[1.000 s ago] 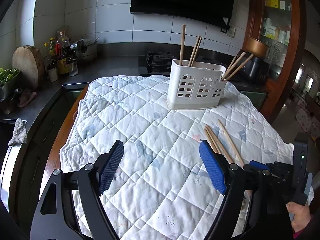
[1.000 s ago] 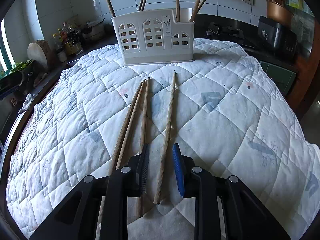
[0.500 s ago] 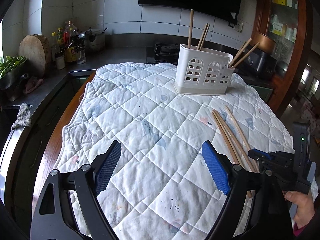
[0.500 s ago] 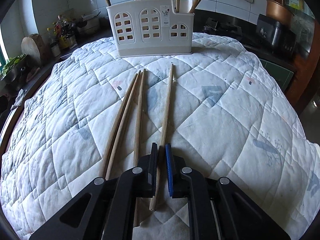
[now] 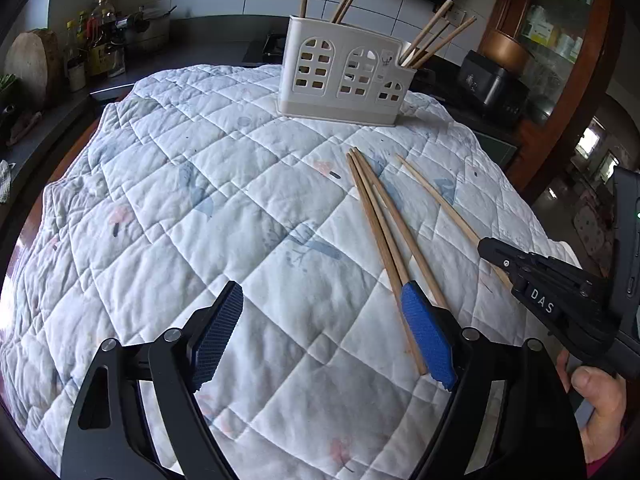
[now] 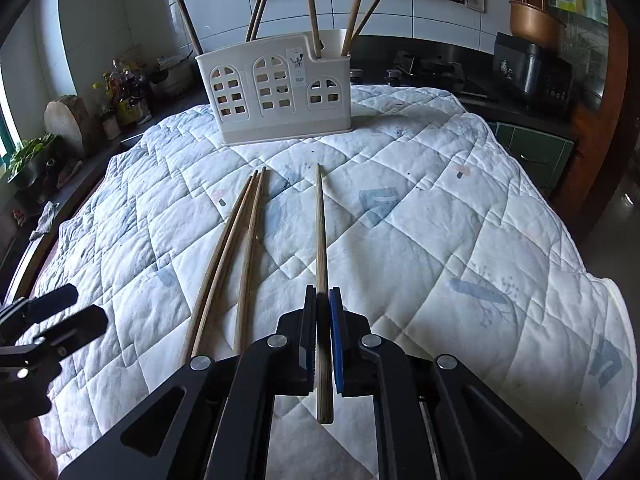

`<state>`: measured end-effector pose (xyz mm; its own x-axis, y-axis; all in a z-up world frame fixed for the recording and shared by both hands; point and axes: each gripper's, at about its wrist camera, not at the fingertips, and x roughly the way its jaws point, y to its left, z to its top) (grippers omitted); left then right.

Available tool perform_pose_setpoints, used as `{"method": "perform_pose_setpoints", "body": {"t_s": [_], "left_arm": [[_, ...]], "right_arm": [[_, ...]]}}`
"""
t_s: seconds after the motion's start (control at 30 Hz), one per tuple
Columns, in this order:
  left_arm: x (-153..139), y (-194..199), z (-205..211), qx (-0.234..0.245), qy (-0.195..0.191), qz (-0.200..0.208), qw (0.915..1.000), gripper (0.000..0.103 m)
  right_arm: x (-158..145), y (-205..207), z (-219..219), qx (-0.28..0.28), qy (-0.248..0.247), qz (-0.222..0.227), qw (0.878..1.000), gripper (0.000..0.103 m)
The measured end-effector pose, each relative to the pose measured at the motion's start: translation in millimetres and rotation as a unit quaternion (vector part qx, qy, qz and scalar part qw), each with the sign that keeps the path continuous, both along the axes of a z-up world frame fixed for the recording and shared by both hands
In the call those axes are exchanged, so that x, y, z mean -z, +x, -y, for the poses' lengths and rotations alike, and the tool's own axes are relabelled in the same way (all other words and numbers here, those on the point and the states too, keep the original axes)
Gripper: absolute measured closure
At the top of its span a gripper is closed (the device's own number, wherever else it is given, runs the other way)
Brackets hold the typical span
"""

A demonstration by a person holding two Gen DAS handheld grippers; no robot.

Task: Organize utensils
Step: 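Lower the left tool onto a chopstick and close its fingers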

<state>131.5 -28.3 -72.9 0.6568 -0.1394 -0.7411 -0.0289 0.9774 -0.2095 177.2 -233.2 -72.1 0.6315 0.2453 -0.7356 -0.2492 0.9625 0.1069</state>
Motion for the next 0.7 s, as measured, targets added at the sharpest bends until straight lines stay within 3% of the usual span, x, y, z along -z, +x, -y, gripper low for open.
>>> {"method": "perform_pose_setpoints", "body": {"t_s": [0.03, 0.1, 0.33, 0.47, 0.7], "left_arm": [[2, 1, 4, 0.000, -0.002, -0.002, 1.0000, 0.023], [6, 4, 13, 0.000, -0.005, -0.009, 1.0000, 0.037], [21, 14, 35, 0.002, -0.013, -0.029, 0.9995, 0.052], [26, 21, 37, -0.011, -0.014, -0.036, 0.9992, 0.066], [26, 23, 36, -0.023, -0.028, -0.037, 0.9987, 0.067]], "right_arm": [[-2, -2, 3, -0.001, 0.003, 0.002, 1.000, 0.096], [-4, -6, 9, -0.003, 0.007, 0.007, 1.000, 0.096], [-6, -10, 24, -0.006, 0.026, 0.011, 1.000, 0.096], [-4, -11, 30, -0.007, 0.034, 0.010, 0.999, 0.096], [-2, -11, 34, -0.009, 0.041, 0.008, 0.999, 0.096]]}}
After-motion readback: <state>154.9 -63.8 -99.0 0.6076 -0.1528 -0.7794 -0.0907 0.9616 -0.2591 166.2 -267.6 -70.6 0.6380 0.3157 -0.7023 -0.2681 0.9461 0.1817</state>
